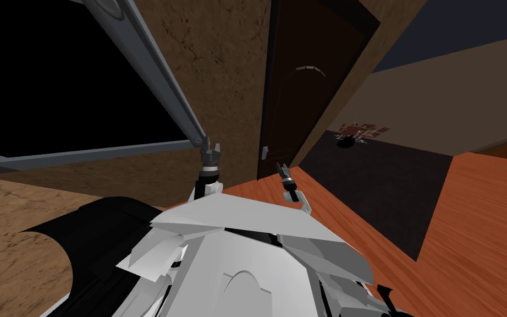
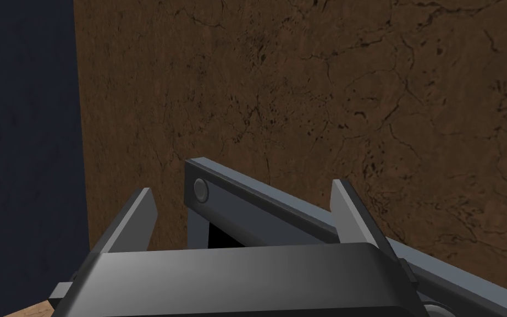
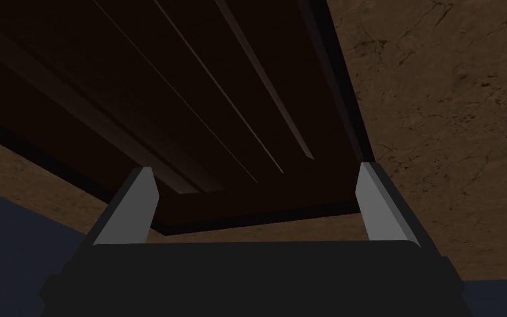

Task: Pull the door open

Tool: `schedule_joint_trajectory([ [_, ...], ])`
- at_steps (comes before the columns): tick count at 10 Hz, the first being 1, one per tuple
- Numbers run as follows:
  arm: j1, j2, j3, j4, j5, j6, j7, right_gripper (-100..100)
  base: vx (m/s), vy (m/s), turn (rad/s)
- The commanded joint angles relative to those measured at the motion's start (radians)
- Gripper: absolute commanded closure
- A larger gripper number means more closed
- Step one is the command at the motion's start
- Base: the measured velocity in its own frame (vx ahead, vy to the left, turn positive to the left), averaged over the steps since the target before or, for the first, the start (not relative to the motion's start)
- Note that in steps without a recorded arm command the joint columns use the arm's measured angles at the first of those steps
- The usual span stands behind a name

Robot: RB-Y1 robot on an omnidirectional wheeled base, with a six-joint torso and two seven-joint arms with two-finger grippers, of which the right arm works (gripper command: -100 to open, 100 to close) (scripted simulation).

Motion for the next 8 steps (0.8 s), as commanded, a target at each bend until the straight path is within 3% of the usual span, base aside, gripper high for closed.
schedule_joint_trajectory([
  [1,-0.021,-0.006,0.007,0.044,0.029,0.004,0.035,-100,0.123,-0.042,0.114],
  [8,-0.084,-0.025,0.023,0.177,0.110,0.013,0.133,-100,0.124,-0.031,0.077],
])
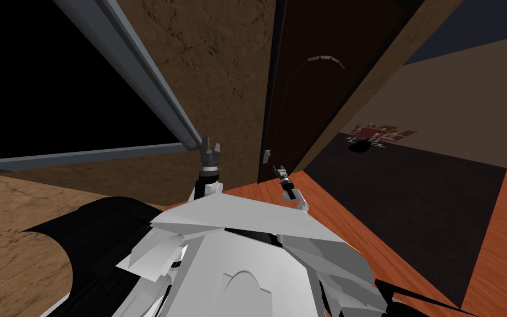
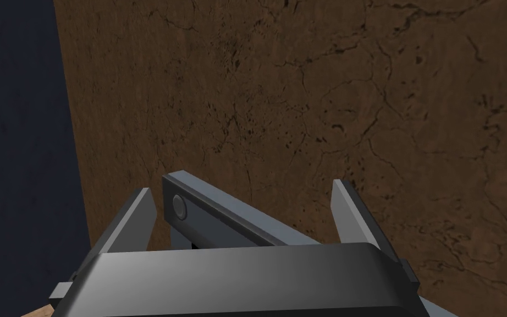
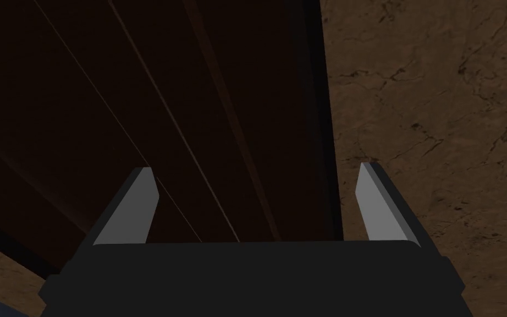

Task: Pull the door open

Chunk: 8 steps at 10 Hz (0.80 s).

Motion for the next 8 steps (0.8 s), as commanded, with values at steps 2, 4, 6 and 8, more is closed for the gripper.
schedule_joint_trajectory([
  [2,-0.026,-0.006,0.006,0.052,0.030,0.003,0.038,-100,0.124,-0.045,0.090],
  [4,-0.051,-0.012,0.012,0.105,0.062,0.006,0.076,-100,0.120,-0.036,0.086],
  [6,-0.071,-0.018,0.018,0.147,0.088,0.009,0.107,-100,0.161,-0.057,0.100],
  [8,-0.086,0.002,-0.017,0.168,0.075,0.010,0.124,-100,0.046,-0.010,0.134],
])
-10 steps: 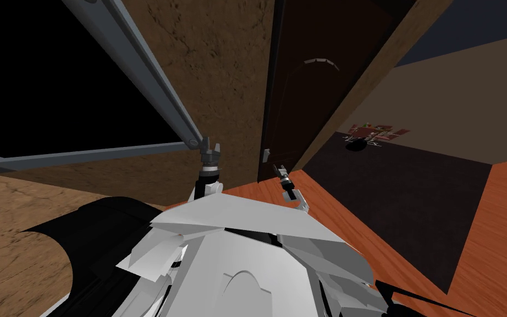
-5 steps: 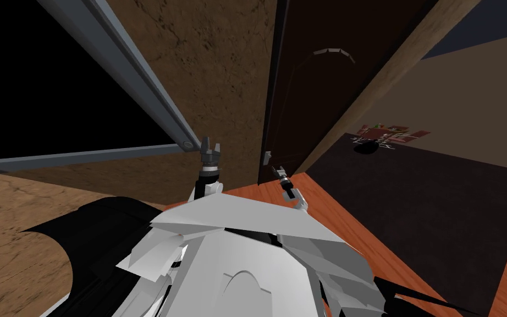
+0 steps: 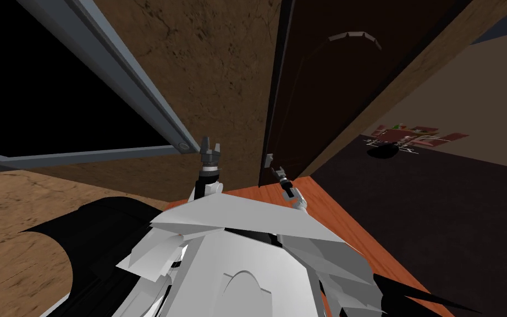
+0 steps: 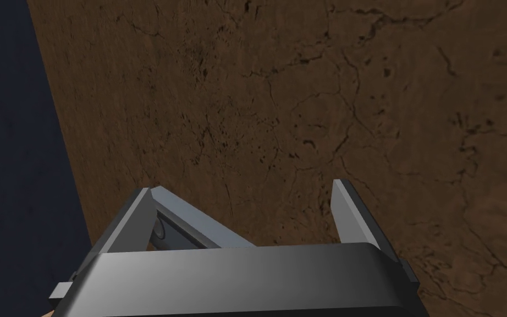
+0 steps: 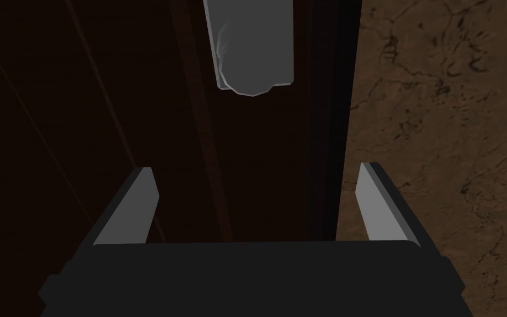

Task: Pull the door open

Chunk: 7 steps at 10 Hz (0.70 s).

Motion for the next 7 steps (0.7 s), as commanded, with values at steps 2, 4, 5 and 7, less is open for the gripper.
schedule_joint_trajectory([
  [2,-0.019,0.028,-0.045,0.028,-0.006,0.011,0.038,-100,0.031,0.002,0.244],
  [4,-0.036,0.052,-0.087,0.052,-0.011,0.018,0.071,-100,0.029,-0.004,0.165],
  [5,-0.046,0.065,-0.110,0.065,-0.014,0.022,0.089,-100,0.039,-0.017,0.226],
  [7,-0.067,0.092,-0.159,0.092,-0.019,0.029,0.127,-100,0.054,-0.034,0.179],
])
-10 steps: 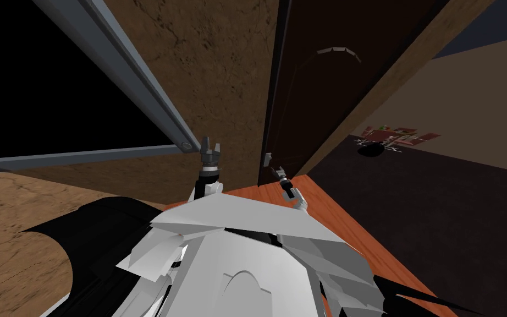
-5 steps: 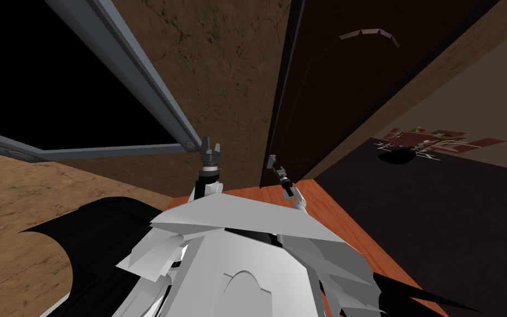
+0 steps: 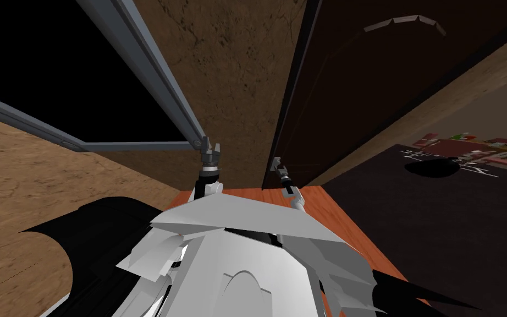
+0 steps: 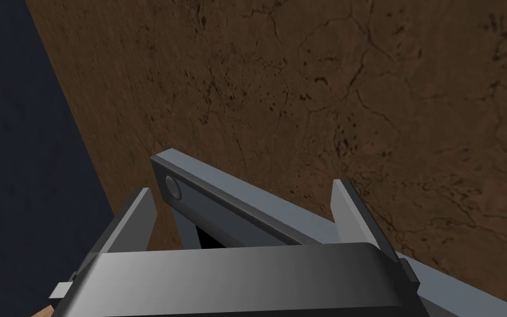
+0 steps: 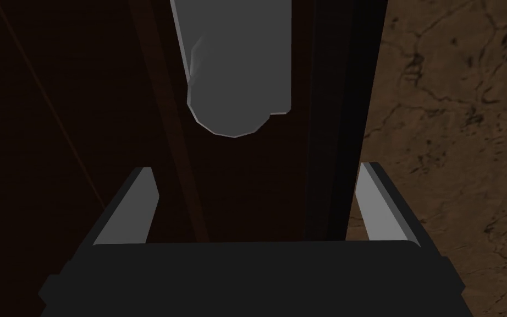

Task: Pull the door open

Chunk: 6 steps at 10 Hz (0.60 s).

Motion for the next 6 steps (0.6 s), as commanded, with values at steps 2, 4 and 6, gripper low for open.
schedule_joint_trajectory([
  [2,-0.019,0.035,-0.063,0.024,-0.007,0.010,0.051,-100,0.052,-0.061,0.223],
  [4,-0.038,0.062,-0.109,0.046,-0.011,0.016,0.089,-100,0.041,-0.071,0.198],
  [6,-0.055,0.087,-0.150,0.065,-0.015,0.020,0.122,-100,0.033,-0.074,0.215],
])
